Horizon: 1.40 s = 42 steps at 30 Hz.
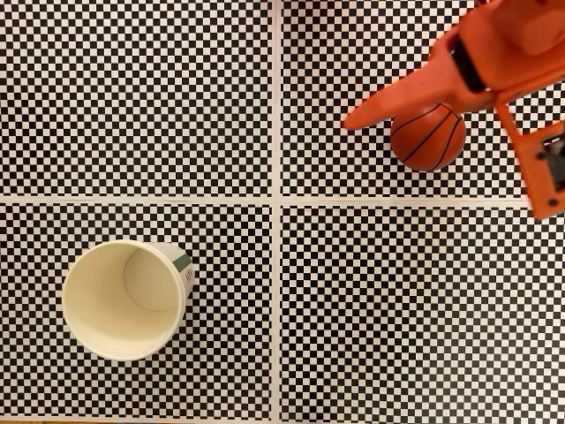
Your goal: Grasp basketball and place into cup.
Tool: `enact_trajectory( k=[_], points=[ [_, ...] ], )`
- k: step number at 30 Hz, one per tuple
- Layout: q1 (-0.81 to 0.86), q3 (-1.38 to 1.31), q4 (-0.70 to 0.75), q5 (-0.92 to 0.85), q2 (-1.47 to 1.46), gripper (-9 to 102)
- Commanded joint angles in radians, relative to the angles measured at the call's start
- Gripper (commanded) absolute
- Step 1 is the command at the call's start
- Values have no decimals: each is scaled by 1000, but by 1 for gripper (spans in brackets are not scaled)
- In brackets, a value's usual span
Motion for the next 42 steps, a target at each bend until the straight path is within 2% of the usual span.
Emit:
enact_trajectory(
  k=[1,42],
  points=[
    [-2,-9,-23,8,-8,98],
    [57,110,-285,69,-172,97]
  ],
)
